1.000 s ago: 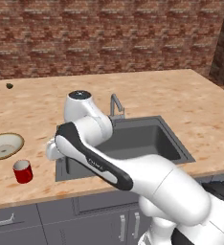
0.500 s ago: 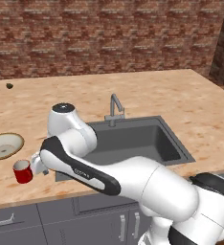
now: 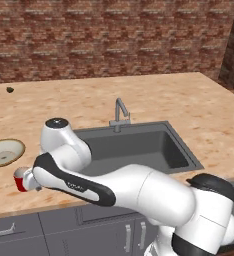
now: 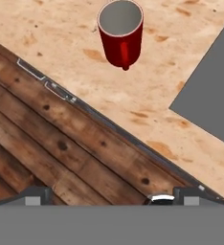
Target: Pick the mug and place it in the sink. Pick the bowl and place it in the open cabinet and then close the cabinet.
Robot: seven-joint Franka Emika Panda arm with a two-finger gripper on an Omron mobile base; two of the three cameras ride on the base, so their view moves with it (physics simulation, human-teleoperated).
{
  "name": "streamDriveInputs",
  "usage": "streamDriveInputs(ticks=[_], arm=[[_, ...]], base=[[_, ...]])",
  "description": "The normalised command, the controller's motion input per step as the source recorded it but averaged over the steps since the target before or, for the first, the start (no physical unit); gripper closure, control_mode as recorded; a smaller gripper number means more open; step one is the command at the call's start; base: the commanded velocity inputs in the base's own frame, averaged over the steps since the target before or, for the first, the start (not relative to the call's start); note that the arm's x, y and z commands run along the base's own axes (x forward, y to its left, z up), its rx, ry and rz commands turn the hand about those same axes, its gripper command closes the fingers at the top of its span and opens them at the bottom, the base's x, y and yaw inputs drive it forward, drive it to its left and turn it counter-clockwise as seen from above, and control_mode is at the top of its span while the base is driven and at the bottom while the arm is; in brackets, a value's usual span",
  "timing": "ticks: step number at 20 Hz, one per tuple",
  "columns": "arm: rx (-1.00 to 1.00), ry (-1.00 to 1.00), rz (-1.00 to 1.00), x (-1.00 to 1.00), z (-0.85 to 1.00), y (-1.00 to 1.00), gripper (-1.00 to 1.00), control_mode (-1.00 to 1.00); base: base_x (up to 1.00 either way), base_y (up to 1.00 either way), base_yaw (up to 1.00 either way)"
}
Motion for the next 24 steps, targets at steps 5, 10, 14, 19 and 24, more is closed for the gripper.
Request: streamDriveInputs(ticks=[5, 10, 14, 19, 24], arm=[[0.01, 0.00, 0.05, 0.12, -0.23, 0.05, -1.00, -1.00], [0.00, 0.00, 0.03, 0.18, -0.12, 0.09, -1.00, -1.00], [0.00, 0.00, 0.03, 0.15, -0.04, 0.02, -1.00, -1.00], [0.00, 0.00, 0.01, 0.22, -0.06, 0.00, -1.00, -1.00], [0.02, 0.00, 0.00, 0.13, -0.17, 0.05, -1.00, -1.00]], base=[[0.00, 0.00, 0.00], [0.00, 0.00, 0.00], [0.00, 0.00, 0.00], [0.00, 0.00, 0.00], [0.00, 0.00, 0.00]])
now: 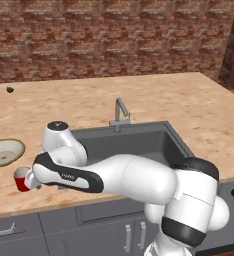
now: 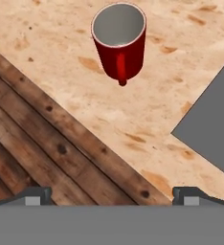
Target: Pick the mug and place it in the sink. Pick the bowl and place it in the open cabinet and then close the cabinet.
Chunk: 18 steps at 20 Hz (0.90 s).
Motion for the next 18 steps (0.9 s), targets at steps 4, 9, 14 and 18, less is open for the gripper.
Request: streamDriveInputs(ticks=[4, 9, 14, 18], arm=[[0.02, 0.00, 0.01, 0.04, -0.20, 0.13, -1.00, -1.00], [0.01, 0.00, 0.01, 0.15, -0.12, 0.13, -1.00, -1.00], [0.00, 0.00, 0.01, 0.22, -0.02, 0.15, -1.00, -1.00], [0.00, 0.00, 0.00, 0.26, -0.11, 0.26, -1.00, -1.00]], base=[[0.00, 0.00, 0.00], [0.00, 0.00, 0.00], [0.00, 0.00, 0.00], [0.00, 0.00, 0.00]])
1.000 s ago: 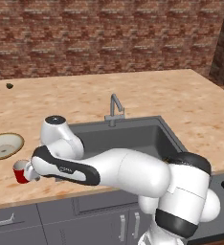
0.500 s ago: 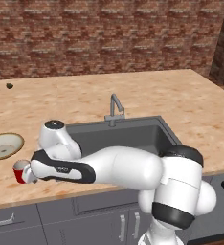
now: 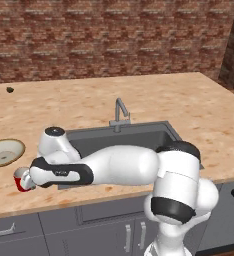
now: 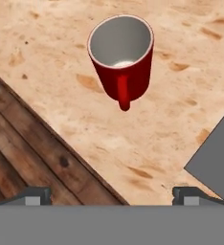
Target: Pick the mug and place it in the sink. Pick the bowl and place it in the open cabinet and then close the cabinet.
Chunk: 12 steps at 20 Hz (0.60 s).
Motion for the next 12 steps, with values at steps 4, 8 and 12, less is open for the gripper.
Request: streamDriveInputs(ticks=[4, 8, 12], arm=[[0.00, 0.00, 0.00, 0.21, -0.10, 0.27, -1.00, -1.00], [0.00, 0.00, 0.00, 0.22, -0.08, 0.23, -1.00, -1.00], [0.00, 0.00, 0.00, 0.15, -0.09, 0.01, -1.00, -1.00]], base=[[0.00, 0.00, 0.00], [0.00, 0.00, 0.00], [0.00, 0.00, 0.00]])
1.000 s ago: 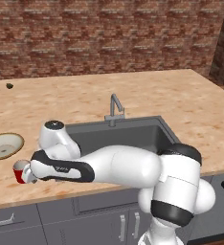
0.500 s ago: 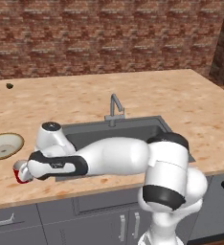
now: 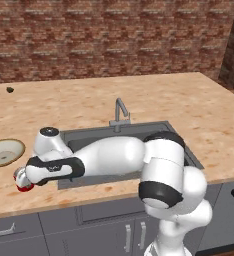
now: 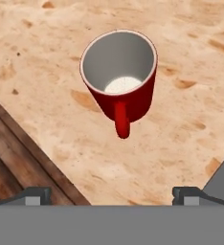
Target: Pick the mug and place it in the sink. Pick the bowl and place it in the open cabinet and then close the cabinet.
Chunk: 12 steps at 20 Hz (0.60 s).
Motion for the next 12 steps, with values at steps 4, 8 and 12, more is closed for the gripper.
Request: streamDriveInputs(ticks=[4, 8, 12], arm=[[0.00, 0.00, 0.00, 0.16, -0.14, 0.02, -1.00, -1.00], [0.00, 0.00, 0.00, 0.14, -0.33, 0.21, -1.00, -1.00], [0.00, 0.00, 0.00, 0.18, -0.34, 0.07, -1.00, -1.00]], base=[[0.00, 0.00, 0.00], [0.00, 0.00, 0.00], [0.00, 0.00, 0.00]])
